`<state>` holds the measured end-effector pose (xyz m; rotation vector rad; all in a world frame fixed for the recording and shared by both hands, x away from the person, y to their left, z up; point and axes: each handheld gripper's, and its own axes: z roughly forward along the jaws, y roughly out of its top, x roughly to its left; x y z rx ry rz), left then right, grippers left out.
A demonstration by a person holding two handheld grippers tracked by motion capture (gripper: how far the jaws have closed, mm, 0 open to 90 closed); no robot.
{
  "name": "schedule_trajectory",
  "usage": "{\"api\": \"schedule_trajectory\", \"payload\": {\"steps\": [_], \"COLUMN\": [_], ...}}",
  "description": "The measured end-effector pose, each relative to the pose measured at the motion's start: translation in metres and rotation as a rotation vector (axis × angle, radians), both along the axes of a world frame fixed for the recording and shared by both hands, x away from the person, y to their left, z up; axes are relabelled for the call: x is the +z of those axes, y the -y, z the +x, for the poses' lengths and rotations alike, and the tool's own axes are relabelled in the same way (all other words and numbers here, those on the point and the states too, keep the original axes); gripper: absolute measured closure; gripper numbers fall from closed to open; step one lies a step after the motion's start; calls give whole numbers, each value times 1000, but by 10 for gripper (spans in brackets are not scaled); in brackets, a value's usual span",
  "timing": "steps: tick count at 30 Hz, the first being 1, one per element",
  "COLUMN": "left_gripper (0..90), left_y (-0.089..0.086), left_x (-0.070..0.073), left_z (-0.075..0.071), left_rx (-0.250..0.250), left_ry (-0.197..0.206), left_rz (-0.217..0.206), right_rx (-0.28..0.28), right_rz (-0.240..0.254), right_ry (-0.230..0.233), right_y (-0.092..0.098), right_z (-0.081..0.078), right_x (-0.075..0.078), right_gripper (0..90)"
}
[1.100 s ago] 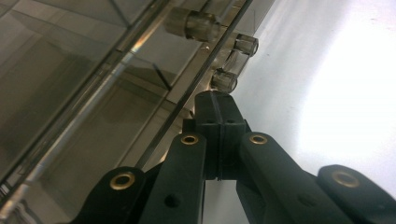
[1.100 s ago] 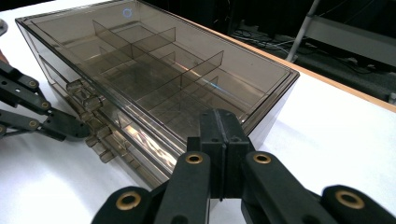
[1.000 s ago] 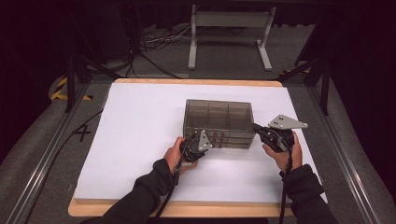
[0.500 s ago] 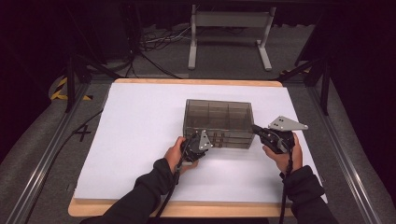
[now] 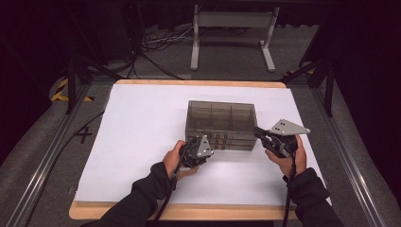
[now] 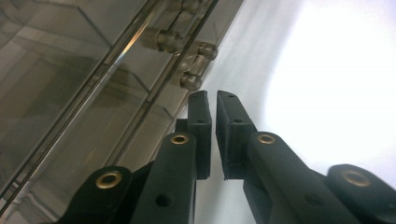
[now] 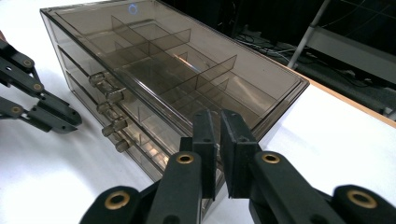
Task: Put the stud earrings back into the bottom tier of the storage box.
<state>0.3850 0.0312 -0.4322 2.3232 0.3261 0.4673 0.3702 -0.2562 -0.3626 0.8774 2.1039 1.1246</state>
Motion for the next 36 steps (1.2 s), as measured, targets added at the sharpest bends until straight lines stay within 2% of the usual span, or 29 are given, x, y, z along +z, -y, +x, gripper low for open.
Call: {"api": "schedule_trajectory", "payload": {"steps": [3, 10, 12, 17, 22, 23, 29, 36], "left_gripper": [824, 751, 735, 665, 624, 583, 551, 482], "left_y": [-4, -19, -26, -41, -58, -61, -77, -98], "left_x": [5, 16, 19, 23, 26, 26, 29, 25], "left_z": [-5, -12, -13, -12, -12, -12, -15, -19], "left_rx": [-19, -15, -3, 21, 82, 95, 117, 151], "left_ry": [-14, -11, 7, 15, 26, 25, 40, 47], "left_rz": [-19, -36, -42, -61, -81, -87, -97, -83], "right_rx": [3, 21, 25, 32, 36, 41, 59, 89], "right_rz": [-5, -8, -13, -30, -40, -37, -54, -68], "right_ry": [-4, -7, -9, -15, -32, -38, -30, -17], "right_y": [0, 2, 3, 7, 11, 11, 10, 12], "right_z": [-3, -8, -10, -16, -19, -20, -27, -34], "right_x": [1, 2, 1, -2, -6, -7, -9, -12], "right_gripper": [829, 804, 801, 785, 766, 760, 724, 668]}}
